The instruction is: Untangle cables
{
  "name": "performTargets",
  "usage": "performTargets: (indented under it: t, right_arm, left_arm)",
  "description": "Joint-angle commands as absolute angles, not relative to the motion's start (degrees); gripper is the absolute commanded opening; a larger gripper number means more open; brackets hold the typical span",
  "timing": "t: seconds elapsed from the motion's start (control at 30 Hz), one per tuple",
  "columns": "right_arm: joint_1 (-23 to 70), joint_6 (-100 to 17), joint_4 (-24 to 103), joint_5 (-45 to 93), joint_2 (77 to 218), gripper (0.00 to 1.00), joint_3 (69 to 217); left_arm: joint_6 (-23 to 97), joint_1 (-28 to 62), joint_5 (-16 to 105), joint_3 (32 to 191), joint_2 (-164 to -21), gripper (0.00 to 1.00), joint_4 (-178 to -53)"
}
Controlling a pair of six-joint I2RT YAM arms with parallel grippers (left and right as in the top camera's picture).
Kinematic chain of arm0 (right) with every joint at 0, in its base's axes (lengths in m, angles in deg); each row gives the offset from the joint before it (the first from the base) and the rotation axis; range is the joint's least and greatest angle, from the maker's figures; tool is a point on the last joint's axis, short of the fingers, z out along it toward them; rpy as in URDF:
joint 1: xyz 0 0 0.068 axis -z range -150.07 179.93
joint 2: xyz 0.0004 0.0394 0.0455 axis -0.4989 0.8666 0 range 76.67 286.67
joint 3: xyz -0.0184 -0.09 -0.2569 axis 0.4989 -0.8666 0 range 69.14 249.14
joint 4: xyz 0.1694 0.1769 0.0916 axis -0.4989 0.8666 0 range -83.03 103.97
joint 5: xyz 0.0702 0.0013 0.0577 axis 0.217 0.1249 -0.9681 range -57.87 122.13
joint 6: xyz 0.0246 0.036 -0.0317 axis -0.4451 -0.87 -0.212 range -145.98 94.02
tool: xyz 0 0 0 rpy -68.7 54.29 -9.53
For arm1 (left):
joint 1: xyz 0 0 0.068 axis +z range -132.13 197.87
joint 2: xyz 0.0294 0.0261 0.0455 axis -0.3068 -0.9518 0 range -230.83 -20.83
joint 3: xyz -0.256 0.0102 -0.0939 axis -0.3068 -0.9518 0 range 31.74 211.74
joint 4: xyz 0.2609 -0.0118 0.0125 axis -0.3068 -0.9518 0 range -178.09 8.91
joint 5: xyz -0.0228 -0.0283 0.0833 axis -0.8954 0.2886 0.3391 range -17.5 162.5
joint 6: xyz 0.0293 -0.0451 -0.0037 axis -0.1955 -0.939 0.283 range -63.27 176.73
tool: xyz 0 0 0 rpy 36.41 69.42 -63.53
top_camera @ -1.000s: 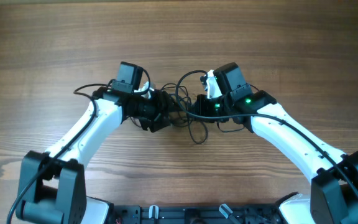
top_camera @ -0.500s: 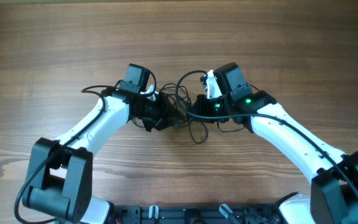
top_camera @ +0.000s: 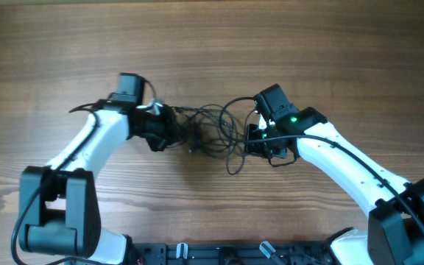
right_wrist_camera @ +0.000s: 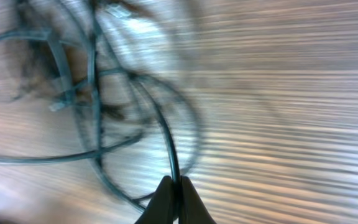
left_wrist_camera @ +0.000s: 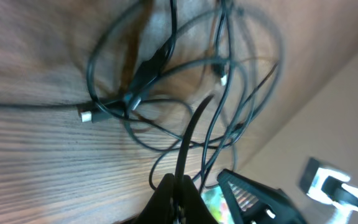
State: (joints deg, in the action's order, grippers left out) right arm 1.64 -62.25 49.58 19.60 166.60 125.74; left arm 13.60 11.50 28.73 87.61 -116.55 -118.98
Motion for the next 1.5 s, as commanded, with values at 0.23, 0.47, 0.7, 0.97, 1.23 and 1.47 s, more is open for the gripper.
performTargets:
  t: [0.23,0.47,0.7,0.97,1.23,1.47]
  right_arm:
    - [1.8,-63.7,51.4,32.7,166.4,0.18,125.7]
    - [1.8,-63.7,51.4,32.4,166.4,0.20,125.7]
    - [1.7,-61.2,40.2,6.8,166.4,0.33,125.7]
    - [-1.8,-74.1,29.8,-14.2,166.4,0.36,125.7]
    - [-5.5,-78.7,36.9,-2.8,166.4,0.35,125.6]
    - [-6.3,-83.1,32.9,4.6,166.5,0.38,123.0]
  left_arm:
    - [29.7,24.3,-5.1,87.9,-116.3,0.04,-119.0]
    - [30.7,29.8,-17.9,87.9,-116.1,0.04,-114.9]
    - [31.1,30.9,-11.2,87.9,-116.1,0.04,-114.3]
    - [31.1,30.5,-1.3,87.9,-116.1,0.04,-114.5]
    - [31.1,30.5,-1.3,87.9,-116.1,0.04,-114.6]
    - [31.1,30.5,-1.3,87.9,-116.2,0.04,-115.0]
